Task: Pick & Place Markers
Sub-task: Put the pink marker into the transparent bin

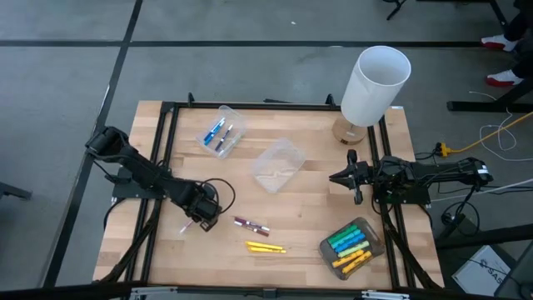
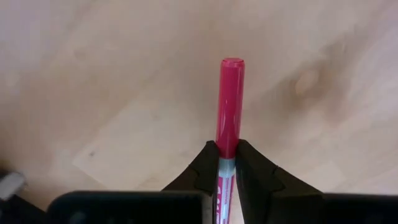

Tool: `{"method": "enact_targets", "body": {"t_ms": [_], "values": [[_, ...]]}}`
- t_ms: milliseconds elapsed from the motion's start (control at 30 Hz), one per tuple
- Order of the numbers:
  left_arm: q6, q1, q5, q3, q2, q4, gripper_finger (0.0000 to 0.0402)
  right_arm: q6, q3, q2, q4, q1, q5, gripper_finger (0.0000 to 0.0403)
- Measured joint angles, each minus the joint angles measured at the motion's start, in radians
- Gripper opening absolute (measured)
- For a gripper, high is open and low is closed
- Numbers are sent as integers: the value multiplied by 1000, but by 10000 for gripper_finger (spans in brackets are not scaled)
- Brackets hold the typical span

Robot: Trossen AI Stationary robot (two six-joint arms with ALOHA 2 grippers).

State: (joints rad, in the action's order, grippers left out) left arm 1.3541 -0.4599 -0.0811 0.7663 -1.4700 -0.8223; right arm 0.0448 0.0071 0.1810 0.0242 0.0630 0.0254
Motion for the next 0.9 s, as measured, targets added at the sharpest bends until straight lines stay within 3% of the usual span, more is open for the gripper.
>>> {"method": "enact_targets", "body": {"t_ms": [900], "values": [[-528, 446, 162, 193, 2, -80, 28, 0, 0, 0, 0, 0, 0, 40]]}}
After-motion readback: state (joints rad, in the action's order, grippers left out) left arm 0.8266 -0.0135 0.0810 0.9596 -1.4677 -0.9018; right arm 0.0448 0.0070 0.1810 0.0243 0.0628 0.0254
